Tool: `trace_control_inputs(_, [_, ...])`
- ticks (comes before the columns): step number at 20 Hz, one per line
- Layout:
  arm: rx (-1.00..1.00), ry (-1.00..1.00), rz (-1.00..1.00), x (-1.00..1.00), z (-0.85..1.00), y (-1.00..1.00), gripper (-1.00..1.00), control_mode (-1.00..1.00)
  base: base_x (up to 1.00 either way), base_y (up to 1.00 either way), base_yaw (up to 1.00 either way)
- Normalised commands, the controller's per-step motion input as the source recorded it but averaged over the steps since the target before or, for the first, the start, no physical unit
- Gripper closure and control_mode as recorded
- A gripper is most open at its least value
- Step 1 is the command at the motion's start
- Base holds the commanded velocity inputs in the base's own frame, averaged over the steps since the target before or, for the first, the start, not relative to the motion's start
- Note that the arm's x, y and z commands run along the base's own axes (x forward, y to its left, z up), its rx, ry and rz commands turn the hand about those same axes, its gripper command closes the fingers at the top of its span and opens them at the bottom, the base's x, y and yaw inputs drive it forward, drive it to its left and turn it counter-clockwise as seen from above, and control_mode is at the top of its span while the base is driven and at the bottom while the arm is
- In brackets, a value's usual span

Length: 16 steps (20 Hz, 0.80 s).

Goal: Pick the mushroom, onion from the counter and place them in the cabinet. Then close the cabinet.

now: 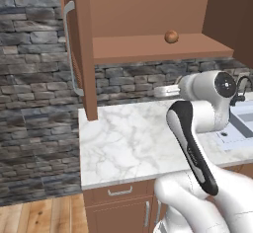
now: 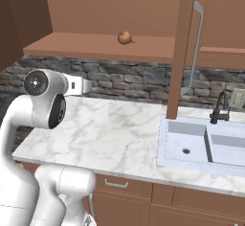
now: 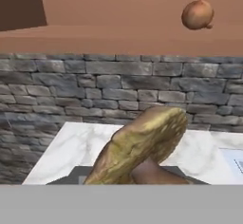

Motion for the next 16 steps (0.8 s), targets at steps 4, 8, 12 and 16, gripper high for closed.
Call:
trace_control_inputs(4, [-0.05,-0.10,0.00,0.07,1.00,-0.12,1.00,-1.00,0.00,0.00,0.00])
trace_control_inputs(8, [-0.04,-0.10,0.00,0.33,1.00,-0.06,1.00,-1.00,0.00,0.00,0.00])
trace_control_inputs(12, [-0.01,-0.04,0.01,0.76,0.69,0.00,1.00,-1.00,0.00,0.00,0.00])
trace_control_inputs(16, [0.00,0.02,0.02,1.00,0.03,0.00,1.00,-1.00,0.00,0.00,0.00])
